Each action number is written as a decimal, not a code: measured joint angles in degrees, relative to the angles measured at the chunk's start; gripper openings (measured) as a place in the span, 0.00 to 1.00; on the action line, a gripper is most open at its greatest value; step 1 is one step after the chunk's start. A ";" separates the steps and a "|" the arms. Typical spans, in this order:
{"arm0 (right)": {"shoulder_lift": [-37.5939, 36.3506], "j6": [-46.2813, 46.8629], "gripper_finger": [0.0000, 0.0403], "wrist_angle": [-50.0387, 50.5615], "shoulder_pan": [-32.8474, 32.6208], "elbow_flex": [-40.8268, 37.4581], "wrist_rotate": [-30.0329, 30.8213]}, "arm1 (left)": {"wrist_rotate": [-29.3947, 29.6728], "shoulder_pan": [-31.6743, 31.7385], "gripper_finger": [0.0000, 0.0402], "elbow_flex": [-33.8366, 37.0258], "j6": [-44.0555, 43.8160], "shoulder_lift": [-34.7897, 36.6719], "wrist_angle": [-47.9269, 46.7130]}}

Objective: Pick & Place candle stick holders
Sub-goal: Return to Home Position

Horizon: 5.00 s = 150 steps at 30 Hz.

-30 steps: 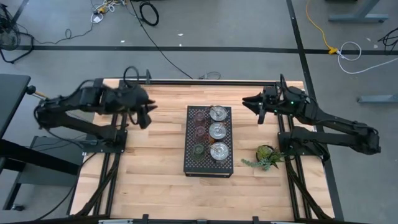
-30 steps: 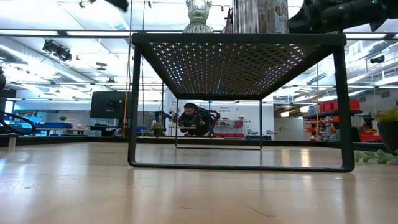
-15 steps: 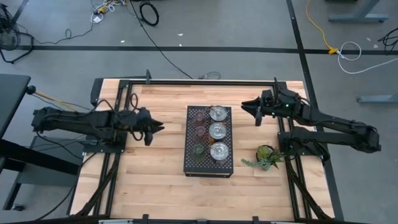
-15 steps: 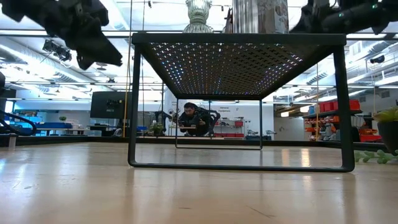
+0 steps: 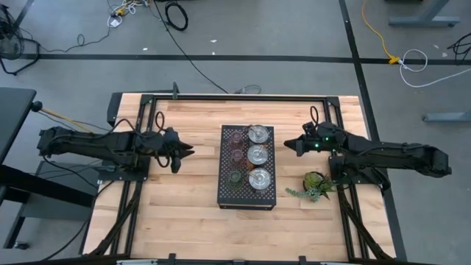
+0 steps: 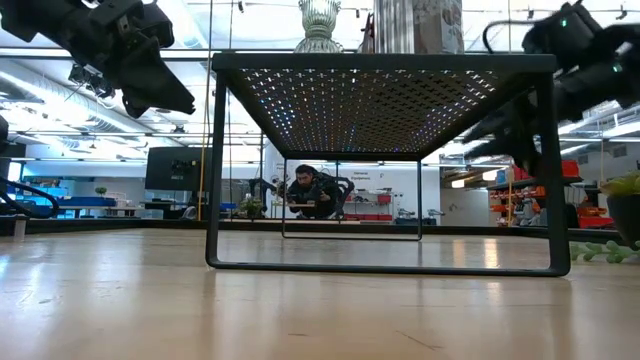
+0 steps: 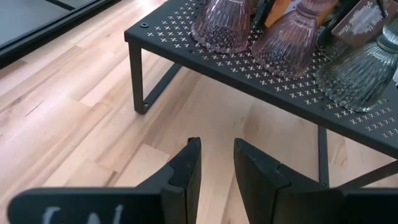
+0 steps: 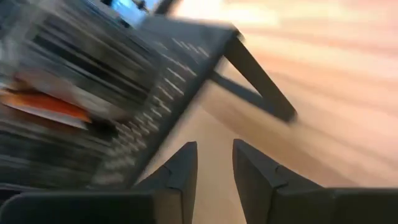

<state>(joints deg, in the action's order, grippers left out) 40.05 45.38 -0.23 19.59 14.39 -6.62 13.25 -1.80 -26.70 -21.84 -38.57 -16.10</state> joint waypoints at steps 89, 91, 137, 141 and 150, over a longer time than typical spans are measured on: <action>-39.10 -54.48 0.25 -2.64 -26.88 -13.49 20.15 | -0.45 -2.99 0.25 26.25 0.43 38.47 23.93; -39.10 -54.45 0.25 -2.70 -26.88 -13.49 20.16 | -0.45 -2.99 0.25 26.25 0.46 38.47 23.92; -39.11 -54.46 0.25 -2.73 -26.88 -13.49 20.16 | -0.47 -2.99 0.25 26.27 5.96 38.23 20.96; -39.11 -54.46 0.25 -2.72 -26.88 -13.49 20.16 | -0.47 -2.99 0.25 26.27 5.97 38.23 20.98; -39.12 -54.46 0.25 -2.72 -26.88 -13.49 20.14 | -0.47 -2.99 0.25 26.27 5.96 38.23 20.98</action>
<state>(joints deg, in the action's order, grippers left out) 0.93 -9.08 -2.94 -7.29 0.91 13.52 12.78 -4.80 -0.43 -15.88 -0.34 4.89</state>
